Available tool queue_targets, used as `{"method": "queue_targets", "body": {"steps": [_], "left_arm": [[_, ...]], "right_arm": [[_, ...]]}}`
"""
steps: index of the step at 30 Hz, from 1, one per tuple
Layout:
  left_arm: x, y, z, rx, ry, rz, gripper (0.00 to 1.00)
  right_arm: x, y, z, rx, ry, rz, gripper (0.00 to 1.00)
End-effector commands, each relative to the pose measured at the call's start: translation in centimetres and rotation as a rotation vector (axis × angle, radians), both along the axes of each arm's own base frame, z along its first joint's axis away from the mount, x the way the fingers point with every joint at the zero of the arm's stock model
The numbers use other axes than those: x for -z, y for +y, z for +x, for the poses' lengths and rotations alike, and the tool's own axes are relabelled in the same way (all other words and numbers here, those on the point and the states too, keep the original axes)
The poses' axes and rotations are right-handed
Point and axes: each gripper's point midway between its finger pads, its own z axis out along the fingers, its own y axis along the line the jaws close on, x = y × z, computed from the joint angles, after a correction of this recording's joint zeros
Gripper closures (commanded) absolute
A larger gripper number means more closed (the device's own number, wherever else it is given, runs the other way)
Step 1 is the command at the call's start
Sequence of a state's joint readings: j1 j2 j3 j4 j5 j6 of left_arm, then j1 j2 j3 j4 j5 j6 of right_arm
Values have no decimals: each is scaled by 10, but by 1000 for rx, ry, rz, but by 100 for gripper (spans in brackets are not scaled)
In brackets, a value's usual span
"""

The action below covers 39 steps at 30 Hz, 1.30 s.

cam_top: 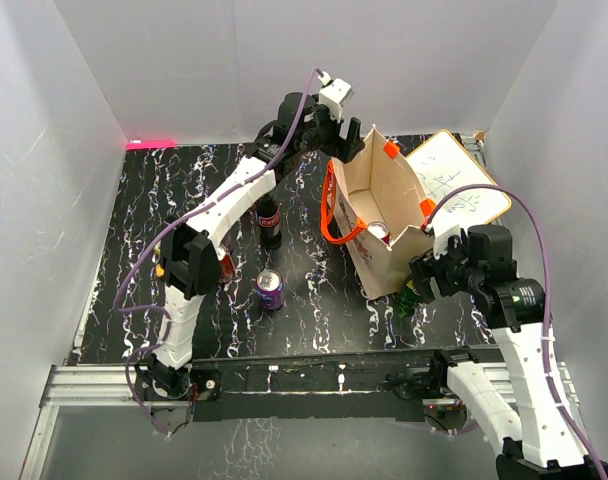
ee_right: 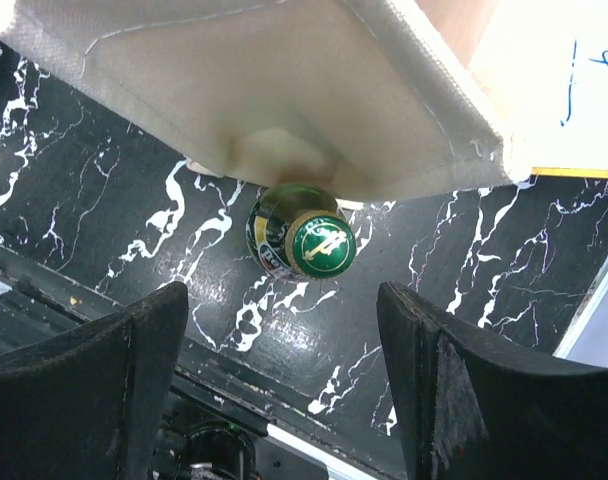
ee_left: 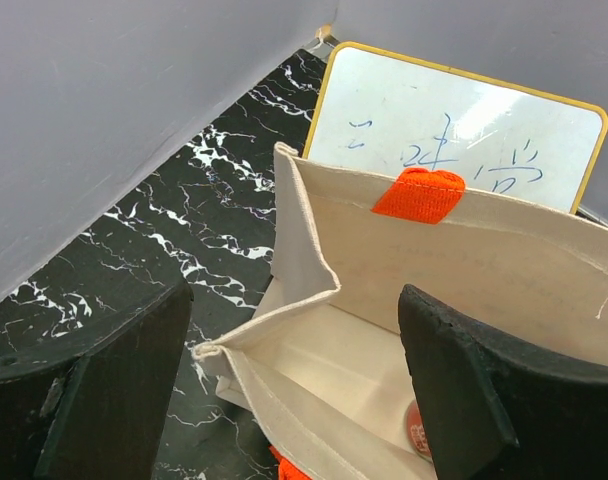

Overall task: Place the beverage into the canvas bag
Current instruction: Pick up the drink from the center of the board.

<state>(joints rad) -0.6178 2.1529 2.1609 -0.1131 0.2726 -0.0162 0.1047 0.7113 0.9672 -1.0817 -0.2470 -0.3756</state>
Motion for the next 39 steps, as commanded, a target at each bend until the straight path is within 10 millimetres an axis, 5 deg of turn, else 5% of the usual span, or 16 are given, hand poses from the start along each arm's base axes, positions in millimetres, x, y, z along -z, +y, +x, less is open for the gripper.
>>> {"method": "queue_targets", "body": {"steps": [1, 17, 39], "left_arm": [[-40, -2, -24, 33, -72, -15, 17], [-39, -5, -30, 45, -79, 1, 17], [-29, -12, -36, 69, -66, 14, 17]], "right_arm": [[-6, 1, 16, 44, -73, 30, 23], [10, -1, 20, 62, -40, 21, 35], [-5, 0, 33, 23, -37, -6, 43]]}}
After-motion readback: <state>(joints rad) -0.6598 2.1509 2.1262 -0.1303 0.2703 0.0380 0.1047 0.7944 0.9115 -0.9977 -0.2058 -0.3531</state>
